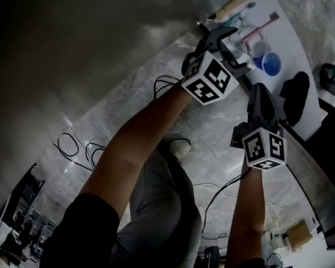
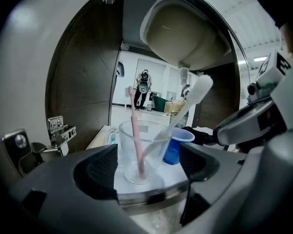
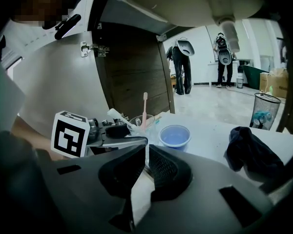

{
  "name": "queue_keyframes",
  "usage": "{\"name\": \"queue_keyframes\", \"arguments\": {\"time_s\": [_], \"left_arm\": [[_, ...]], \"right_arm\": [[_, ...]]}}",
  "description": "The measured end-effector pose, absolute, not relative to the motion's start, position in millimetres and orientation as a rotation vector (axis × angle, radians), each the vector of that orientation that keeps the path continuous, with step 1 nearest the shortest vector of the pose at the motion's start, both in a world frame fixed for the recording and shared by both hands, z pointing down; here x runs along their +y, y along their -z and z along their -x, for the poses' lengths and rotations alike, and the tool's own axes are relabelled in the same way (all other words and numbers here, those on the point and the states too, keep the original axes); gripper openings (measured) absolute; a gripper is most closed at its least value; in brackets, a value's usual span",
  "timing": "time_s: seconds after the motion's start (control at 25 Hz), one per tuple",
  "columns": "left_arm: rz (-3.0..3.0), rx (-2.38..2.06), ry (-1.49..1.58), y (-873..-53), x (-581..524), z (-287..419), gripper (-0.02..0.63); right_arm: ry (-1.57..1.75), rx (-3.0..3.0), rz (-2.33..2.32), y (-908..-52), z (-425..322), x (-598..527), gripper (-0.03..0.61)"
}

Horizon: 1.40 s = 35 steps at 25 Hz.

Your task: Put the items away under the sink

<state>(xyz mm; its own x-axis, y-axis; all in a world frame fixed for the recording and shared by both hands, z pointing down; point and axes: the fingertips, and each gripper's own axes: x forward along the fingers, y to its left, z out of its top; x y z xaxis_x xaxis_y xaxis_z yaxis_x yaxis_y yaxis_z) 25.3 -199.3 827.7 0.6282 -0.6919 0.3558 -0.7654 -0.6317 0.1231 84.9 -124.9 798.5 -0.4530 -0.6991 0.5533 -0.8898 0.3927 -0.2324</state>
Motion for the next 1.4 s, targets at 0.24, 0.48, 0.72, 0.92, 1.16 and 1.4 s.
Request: {"name": "queue_keyframes", "arguments": {"time_s": [0.24,0.48,0.72,0.92,1.16,1.4], "left_arm": [[-2.527,-1.164,-0.391,-815.9,-171.3,-15.0,0.383],[-2.492,-1.139,-0.367,-786.5,-135.3,-0.4,0.245],[-2.447,-1.137,-0.380,-755.6,-106.3,11.3,0.077],[-2.465,-1.095,-0.394,-713.3,-78.8,8.8,0.021],[-2.455,-1.068,-0.406,-663.2,-60.8,7.3,0.015],[-2.428,-1.060,-0.399,-611.7,-47.4,9.8,0.011]], "right_arm": [[-0.767,-2.266,-1.412,-785.5,-85.8,-109.9,0.044],[-0.772,-2.278,-1.380,-760.3,-70.7,-96.7,0.043],[-0.784,-2.289,-1.360,-734.5,-54.5,-83.3,0.043],[-0.820,-2.293,-1.368,-705.1,-48.1,-72.5,0.043],[-0.856,-2.279,-1.399,-664.3,-44.2,-65.3,0.043],[-0.897,-2.301,-1.449,-615.6,-47.4,-59.1,0.040]]}}
